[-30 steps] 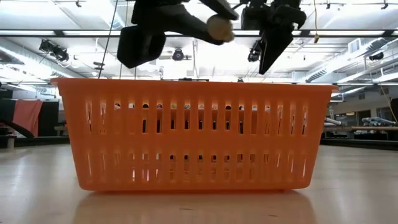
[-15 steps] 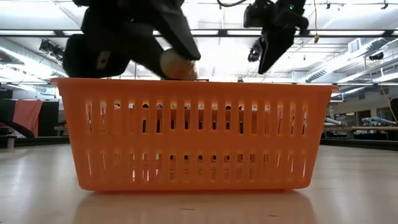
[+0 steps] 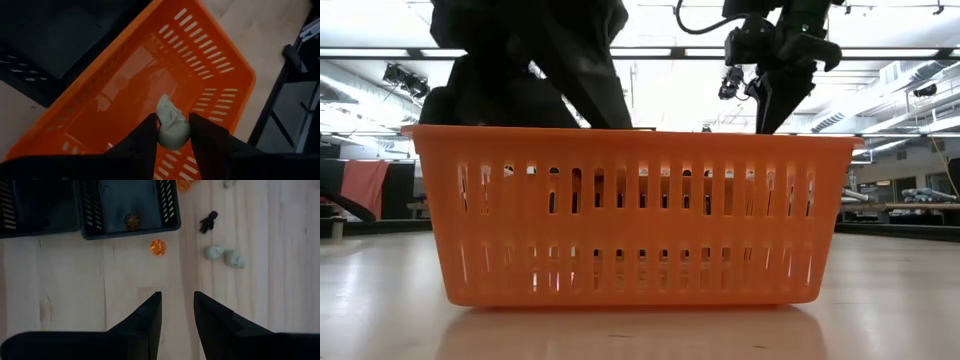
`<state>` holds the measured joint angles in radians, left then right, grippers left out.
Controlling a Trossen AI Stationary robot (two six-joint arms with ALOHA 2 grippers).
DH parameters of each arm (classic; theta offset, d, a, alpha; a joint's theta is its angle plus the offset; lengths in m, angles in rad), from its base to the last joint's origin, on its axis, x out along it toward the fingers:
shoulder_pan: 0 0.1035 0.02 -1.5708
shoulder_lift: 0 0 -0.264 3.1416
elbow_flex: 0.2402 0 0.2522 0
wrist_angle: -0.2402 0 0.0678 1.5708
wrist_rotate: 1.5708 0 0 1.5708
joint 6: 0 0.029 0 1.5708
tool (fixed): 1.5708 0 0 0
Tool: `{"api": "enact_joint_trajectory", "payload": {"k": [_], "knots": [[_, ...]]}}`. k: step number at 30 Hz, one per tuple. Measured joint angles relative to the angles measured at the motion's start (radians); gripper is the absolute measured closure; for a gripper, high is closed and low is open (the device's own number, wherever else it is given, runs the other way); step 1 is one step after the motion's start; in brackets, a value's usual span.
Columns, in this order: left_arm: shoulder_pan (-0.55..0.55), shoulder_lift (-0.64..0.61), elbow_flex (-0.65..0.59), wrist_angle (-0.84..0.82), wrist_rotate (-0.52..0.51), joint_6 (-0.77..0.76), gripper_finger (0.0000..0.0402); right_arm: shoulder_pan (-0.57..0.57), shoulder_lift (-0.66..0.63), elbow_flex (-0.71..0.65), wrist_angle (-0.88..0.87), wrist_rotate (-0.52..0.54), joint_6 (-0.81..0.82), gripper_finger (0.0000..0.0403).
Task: Sort Halloween decoration
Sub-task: Put the white skull toy into the orange bin
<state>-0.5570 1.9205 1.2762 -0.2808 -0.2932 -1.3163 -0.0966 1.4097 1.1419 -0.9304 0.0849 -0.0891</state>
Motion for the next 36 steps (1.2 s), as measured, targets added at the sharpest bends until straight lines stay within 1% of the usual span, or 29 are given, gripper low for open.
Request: {"api": "enact_joint_trajectory", "payload": {"k": [6,8,10,12,17,21,24,27,30,33,36], "knots": [[0.025,0.005,0.000,0.001,0.011,0.020,0.0213,0.004,0.000,-0.001,0.021,-0.001,-0.010,0.0286],[0.040,0.005,0.000,0.003,0.049,0.021,0.0198,0.004,0.000,-0.001,0.020,-0.001,-0.018,0.0286],[0.056,-0.002,0.000,0.021,0.103,0.022,0.0190,0.004,-0.003,-0.001,0.015,-0.001,-0.033,0.0286],[0.072,-0.009,0.014,0.031,0.132,0.026,0.0189,0.003,-0.015,-0.002,0.014,-0.001,-0.048,0.0286],[0.113,-0.018,0.085,0.027,0.135,0.097,0.0204,-0.030,-0.067,-0.002,0.049,0.004,-0.055,0.0286],[0.181,-0.019,0.138,-0.003,0.134,0.143,0.0216,-0.066,-0.094,-0.002,0.083,-0.004,-0.071,0.0286],[0.249,-0.019,0.168,-0.089,0.134,0.167,0.0220,-0.086,-0.096,-0.002,0.083,-0.008,-0.072,0.0286],[0.314,-0.019,0.217,-0.208,0.131,0.223,0.0221,-0.095,-0.096,-0.002,0.083,-0.028,-0.067,0.0286],[0.384,-0.019,0.253,-0.324,0.131,0.302,0.0221,-0.096,-0.095,-0.002,0.085,-0.034,-0.050,0.0286],[0.446,-0.019,0.311,-0.415,0.130,0.405,0.0221,-0.096,-0.095,-0.002,0.085,-0.034,-0.039,0.0286],[0.506,-0.020,0.337,-0.500,0.130,0.514,0.0221,-0.099,-0.095,-0.002,0.085,-0.028,-0.038,0.0286]]}}
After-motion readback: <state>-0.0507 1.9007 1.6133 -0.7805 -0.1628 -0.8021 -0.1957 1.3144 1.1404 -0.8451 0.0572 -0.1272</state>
